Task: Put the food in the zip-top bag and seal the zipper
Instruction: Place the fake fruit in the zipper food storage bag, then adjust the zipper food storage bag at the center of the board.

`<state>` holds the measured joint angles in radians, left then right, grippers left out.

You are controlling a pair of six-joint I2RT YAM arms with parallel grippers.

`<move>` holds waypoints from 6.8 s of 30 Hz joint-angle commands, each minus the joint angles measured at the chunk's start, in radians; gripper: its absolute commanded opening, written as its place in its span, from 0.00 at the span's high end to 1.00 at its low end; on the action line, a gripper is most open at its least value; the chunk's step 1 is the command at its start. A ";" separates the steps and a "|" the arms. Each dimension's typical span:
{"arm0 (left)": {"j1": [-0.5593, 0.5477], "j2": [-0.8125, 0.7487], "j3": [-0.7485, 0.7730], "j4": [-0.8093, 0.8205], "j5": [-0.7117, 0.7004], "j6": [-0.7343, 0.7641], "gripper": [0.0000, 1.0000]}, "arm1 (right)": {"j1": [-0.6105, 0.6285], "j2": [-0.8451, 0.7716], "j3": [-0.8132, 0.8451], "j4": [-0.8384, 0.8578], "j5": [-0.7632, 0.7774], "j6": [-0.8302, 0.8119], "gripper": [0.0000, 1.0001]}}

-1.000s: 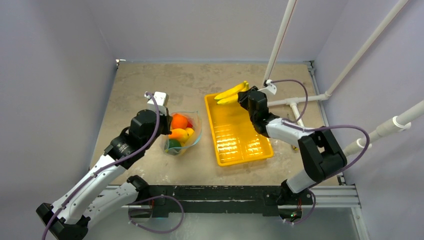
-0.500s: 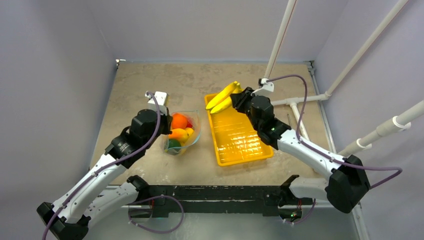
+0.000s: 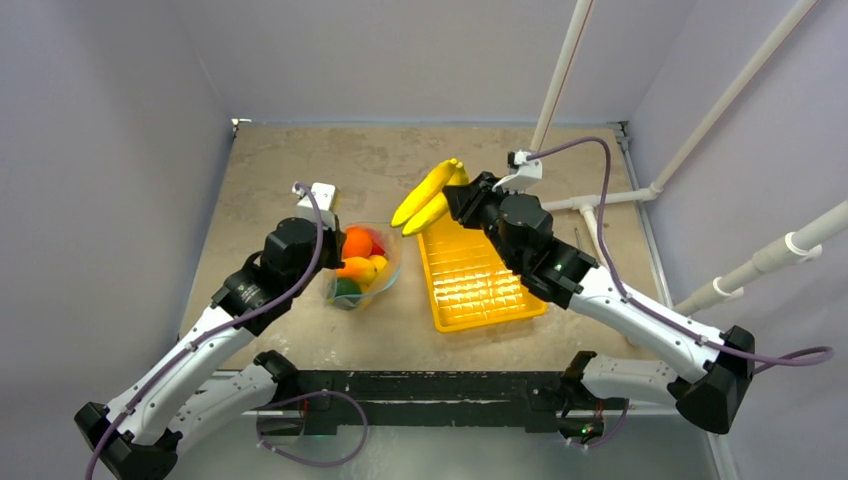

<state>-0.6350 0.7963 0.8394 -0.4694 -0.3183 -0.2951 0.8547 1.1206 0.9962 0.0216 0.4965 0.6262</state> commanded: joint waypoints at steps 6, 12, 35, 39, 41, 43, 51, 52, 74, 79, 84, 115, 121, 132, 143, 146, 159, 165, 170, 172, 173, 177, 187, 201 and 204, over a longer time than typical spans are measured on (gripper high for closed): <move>0.010 -0.002 0.024 0.041 0.003 0.010 1.00 | 0.126 0.050 0.117 -0.060 0.125 -0.005 1.00; 0.009 -0.003 0.024 0.040 0.006 0.009 1.00 | 0.229 0.150 0.192 -0.156 0.282 0.059 1.00; 0.011 -0.007 0.025 0.040 0.020 0.006 1.00 | 0.484 0.649 0.587 -0.841 0.646 0.631 1.00; 0.012 -0.011 0.024 0.040 0.021 0.007 1.00 | 0.494 0.672 0.619 -0.837 0.633 0.619 1.00; 0.011 -0.013 0.025 0.042 0.024 0.007 1.00 | 0.500 0.682 0.637 -0.814 0.615 0.578 1.00; 0.012 -0.012 0.026 0.043 0.028 0.007 1.00 | 0.503 0.690 0.648 -0.787 0.595 0.539 1.00; 0.012 -0.015 0.026 0.042 0.034 0.007 1.00 | 0.506 0.729 0.690 -0.730 0.501 0.447 1.00; 0.013 -0.015 0.027 0.041 0.034 0.007 1.00 | 0.507 0.733 0.688 -0.724 0.489 0.437 1.00; 0.012 -0.022 0.026 0.042 0.039 0.005 1.00 | 0.388 0.729 0.539 -0.655 0.259 0.431 0.94; 0.011 -0.023 0.026 0.044 0.039 0.005 1.00 | 0.363 0.740 0.547 -0.667 0.259 0.430 0.72; 0.013 -0.020 0.026 0.043 0.039 0.005 1.00 | 0.364 0.730 0.590 -0.658 0.290 0.420 0.49; 0.012 -0.002 0.026 0.041 0.038 0.005 1.00 | 0.371 0.287 0.286 -0.509 0.135 0.440 0.37; 0.012 -0.001 0.025 0.041 0.036 0.005 1.00 | 0.368 0.276 0.203 -0.462 0.093 0.466 0.40; 0.013 0.001 0.024 0.040 0.036 0.005 1.00 | 0.343 0.357 0.191 -0.374 0.091 0.434 0.46; 0.013 -0.002 0.025 0.040 0.035 0.006 1.00 | 0.308 0.421 0.215 -0.338 0.108 0.405 0.89; 0.012 0.000 0.027 0.040 0.035 0.007 1.00 | 0.308 0.403 0.223 -0.327 0.112 0.390 1.00; 0.012 -0.080 0.041 0.011 -0.038 -0.003 1.00 | 0.282 0.314 0.297 -0.281 0.104 0.233 1.00; 0.011 -0.079 0.117 -0.067 0.051 -0.021 1.00 | 0.271 0.316 0.346 -0.263 0.052 0.158 1.00; 0.013 -0.018 0.158 -0.110 0.162 -0.028 1.00 | 0.271 0.341 0.365 -0.200 -0.021 0.118 1.00; 0.011 -0.014 0.147 -0.104 0.168 -0.033 1.00 | 0.271 0.350 0.369 -0.176 -0.034 0.108 1.00; 0.012 -0.016 0.142 -0.100 0.168 -0.035 1.00 | 0.271 0.357 0.370 -0.177 -0.045 0.105 1.00; 0.012 -0.025 0.122 -0.098 0.149 -0.041 1.00 | 0.270 0.399 0.349 -0.181 -0.045 0.102 1.00; 0.011 -0.045 -0.019 -0.031 0.089 -0.084 1.00 | 0.270 0.463 0.274 -0.240 0.012 0.169 1.00; 0.012 -0.101 -0.030 -0.051 0.030 -0.088 1.00 | 0.271 0.383 0.347 -0.357 0.089 0.188 0.66; 0.013 -0.103 -0.032 -0.054 0.028 -0.088 1.00 | 0.272 0.387 0.381 -0.404 0.092 0.178 0.63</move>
<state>-0.6285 0.7029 0.8143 -0.5602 -0.2687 -0.3672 1.1301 1.5433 1.2995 -0.3351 0.5560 0.8131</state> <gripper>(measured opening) 0.004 0.354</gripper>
